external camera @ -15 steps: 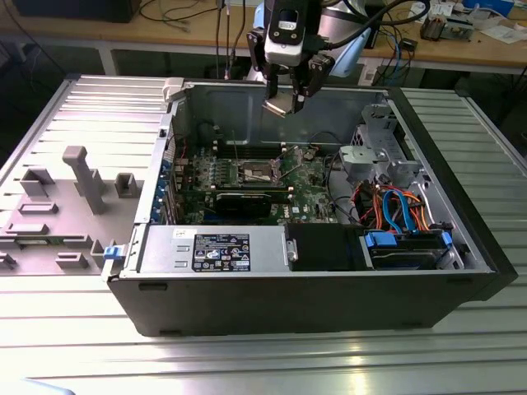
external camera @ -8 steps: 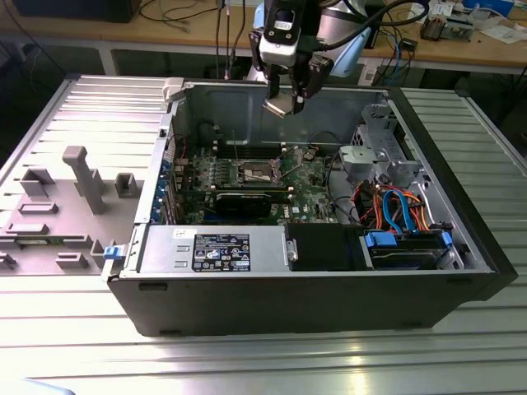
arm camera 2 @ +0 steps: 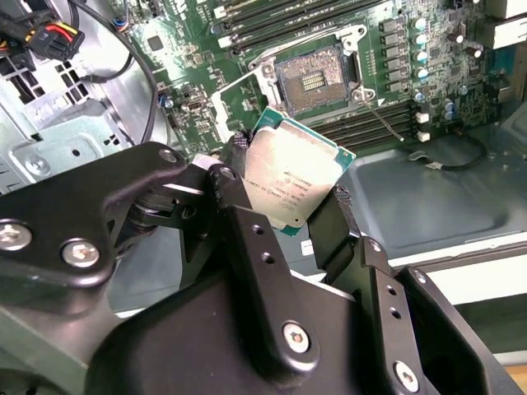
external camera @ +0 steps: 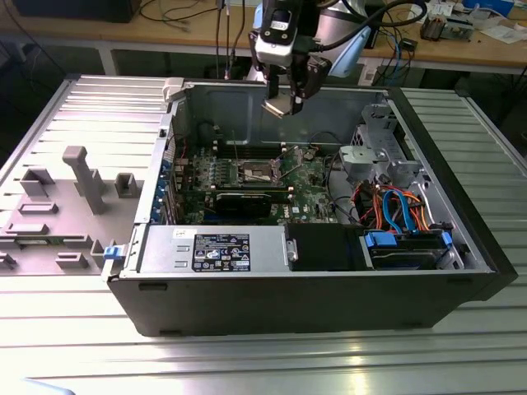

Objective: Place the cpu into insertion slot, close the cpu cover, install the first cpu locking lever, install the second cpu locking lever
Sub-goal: 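Place the cpu into insertion slot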

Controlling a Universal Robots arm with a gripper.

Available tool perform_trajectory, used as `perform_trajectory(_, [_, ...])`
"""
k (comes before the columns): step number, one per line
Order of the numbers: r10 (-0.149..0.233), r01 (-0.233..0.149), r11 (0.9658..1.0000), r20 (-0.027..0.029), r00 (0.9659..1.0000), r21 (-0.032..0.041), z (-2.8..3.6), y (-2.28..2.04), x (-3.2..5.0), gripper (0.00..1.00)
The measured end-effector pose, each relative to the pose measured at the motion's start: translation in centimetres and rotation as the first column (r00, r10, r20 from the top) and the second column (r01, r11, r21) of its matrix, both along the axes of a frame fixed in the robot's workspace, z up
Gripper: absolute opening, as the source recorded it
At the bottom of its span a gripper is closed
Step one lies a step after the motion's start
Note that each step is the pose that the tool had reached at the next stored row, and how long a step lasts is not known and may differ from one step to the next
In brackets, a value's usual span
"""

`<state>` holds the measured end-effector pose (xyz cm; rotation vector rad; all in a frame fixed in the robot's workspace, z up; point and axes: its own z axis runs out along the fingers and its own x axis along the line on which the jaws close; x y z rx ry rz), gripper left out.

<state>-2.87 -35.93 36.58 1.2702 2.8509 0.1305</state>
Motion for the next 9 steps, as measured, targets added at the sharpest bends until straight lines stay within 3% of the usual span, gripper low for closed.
perform_trajectory(5, [-0.058,0.058,0.9983,-0.0001,0.9983,0.0002,-0.11,0.00,-0.01,0.55])
perform_trajectory(9, [-0.062,0.062,0.9981,-0.0011,0.9981,0.0001,-0.28,-0.04,-0.49,0.55])
